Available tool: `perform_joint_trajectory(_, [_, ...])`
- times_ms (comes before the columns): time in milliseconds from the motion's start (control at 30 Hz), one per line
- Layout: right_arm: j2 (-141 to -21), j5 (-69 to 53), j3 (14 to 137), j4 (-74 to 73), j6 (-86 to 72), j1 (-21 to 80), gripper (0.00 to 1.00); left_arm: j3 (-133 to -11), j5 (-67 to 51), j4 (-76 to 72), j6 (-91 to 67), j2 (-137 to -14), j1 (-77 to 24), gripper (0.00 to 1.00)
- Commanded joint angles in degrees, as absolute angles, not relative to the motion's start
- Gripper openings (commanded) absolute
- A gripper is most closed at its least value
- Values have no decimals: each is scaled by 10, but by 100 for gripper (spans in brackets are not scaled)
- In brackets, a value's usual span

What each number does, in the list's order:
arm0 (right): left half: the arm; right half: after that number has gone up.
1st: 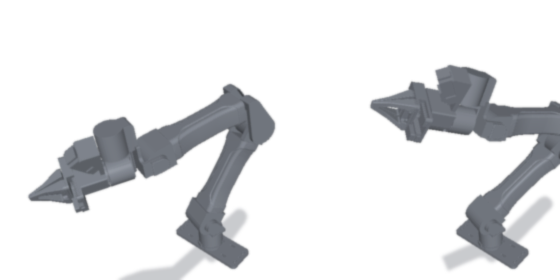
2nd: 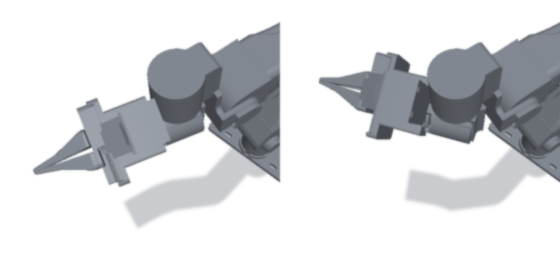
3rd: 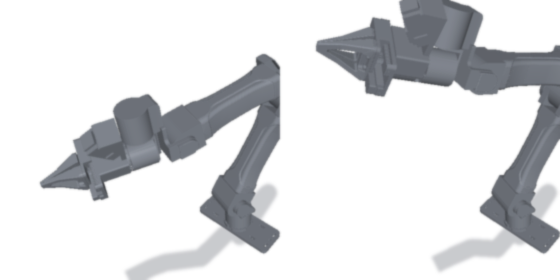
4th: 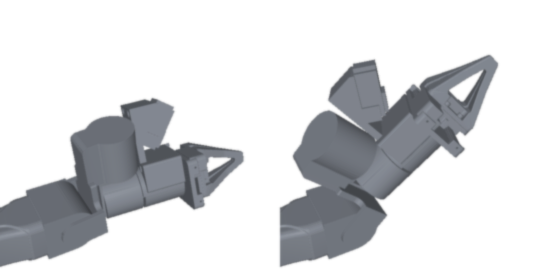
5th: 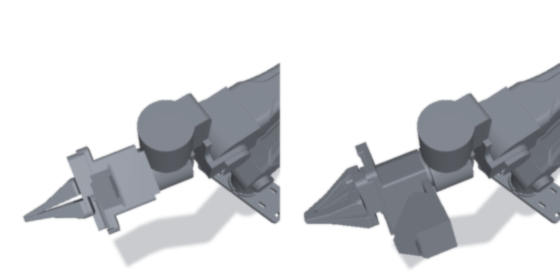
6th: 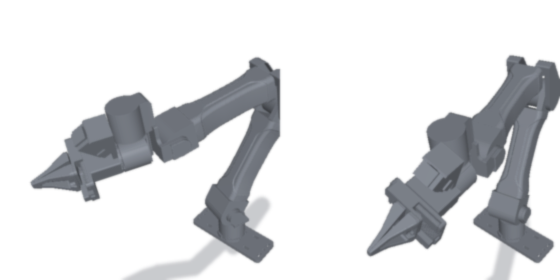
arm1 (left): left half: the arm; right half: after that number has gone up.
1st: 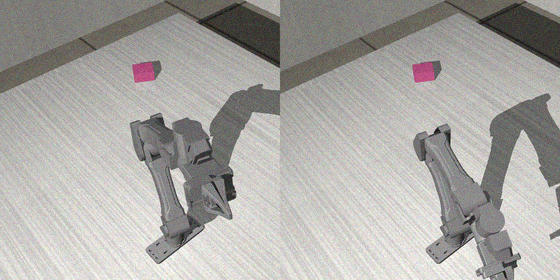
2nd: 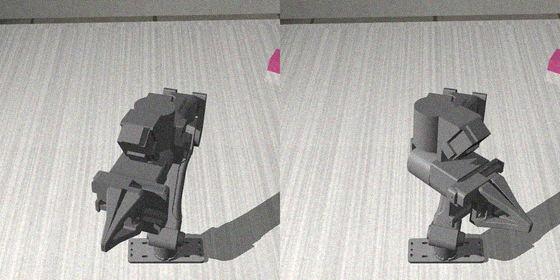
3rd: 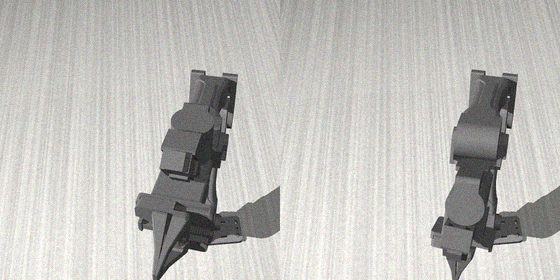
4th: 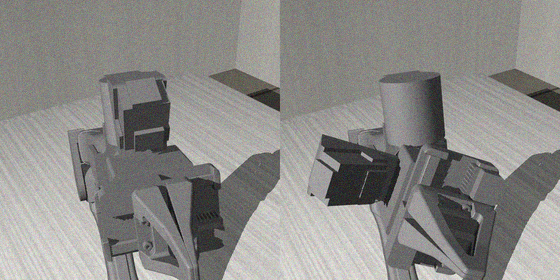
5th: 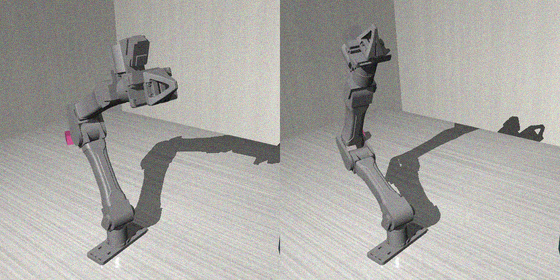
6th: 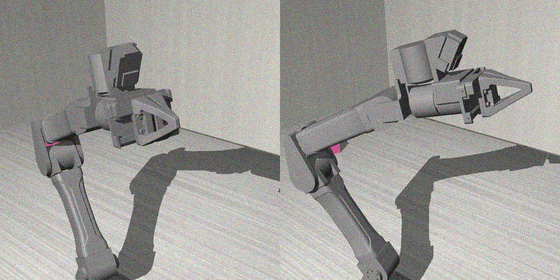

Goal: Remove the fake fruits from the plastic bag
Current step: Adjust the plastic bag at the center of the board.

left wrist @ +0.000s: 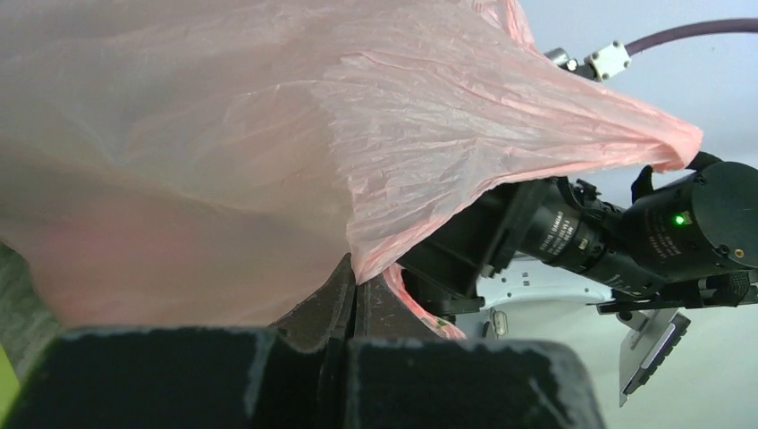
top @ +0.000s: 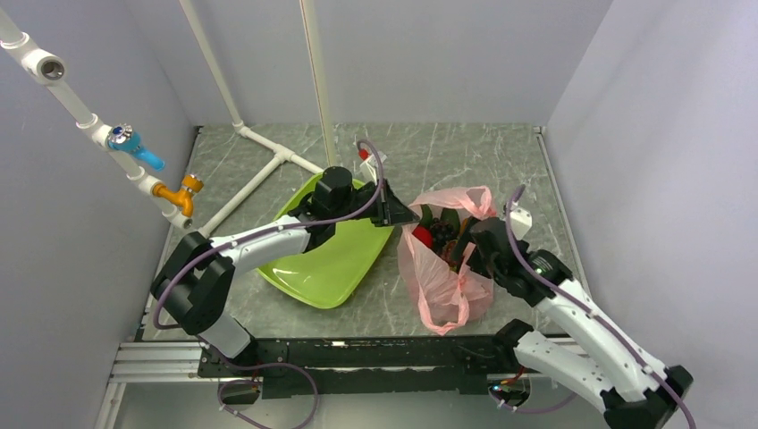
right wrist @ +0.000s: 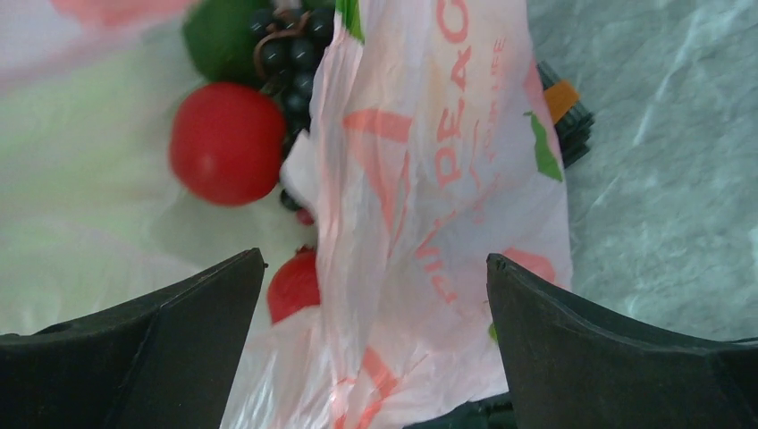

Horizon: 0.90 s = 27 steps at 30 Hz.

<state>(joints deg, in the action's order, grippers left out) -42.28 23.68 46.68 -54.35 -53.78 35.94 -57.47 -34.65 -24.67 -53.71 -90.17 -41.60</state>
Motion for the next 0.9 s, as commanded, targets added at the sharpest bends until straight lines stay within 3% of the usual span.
perform_joint_trajectory(0, [-459,335,452,-502,-557,360,96,-558,-348,-281,-540,-879,-418,0])
perform_joint_trajectory(133, [-400,330,370,-429,-555,360,80,-549,-335,-234,-510,-863,-418,0])
perform_joint_trajectory(167, [-385,322,351,-415,-555,360,68,-547,-330,-221,-501,-857,-418,0])
perform_joint_trajectory(233, [-362,319,330,-433,-590,359,26,-543,-319,-197,-485,-846,-418,0])
perform_joint_trajectory(267, [-354,325,323,-452,-615,359,13,-541,-311,-183,-477,-839,-418,0])
perform_joint_trajectory(300, [-345,334,316,-469,-637,359,8,-539,-302,-167,-470,-831,-418,0])
perform_joint_trajectory(367, [-323,358,303,-498,-673,358,1,-535,-291,-143,-456,-822,-418,0])
perform_joint_trajectory(633, [-253,395,304,-567,-755,360,0,-552,-201,-6,-390,-804,-418,3])
perform_joint_trajectory(867, [-257,307,327,-540,-691,360,0,-635,-183,91,-334,-770,-446,50])
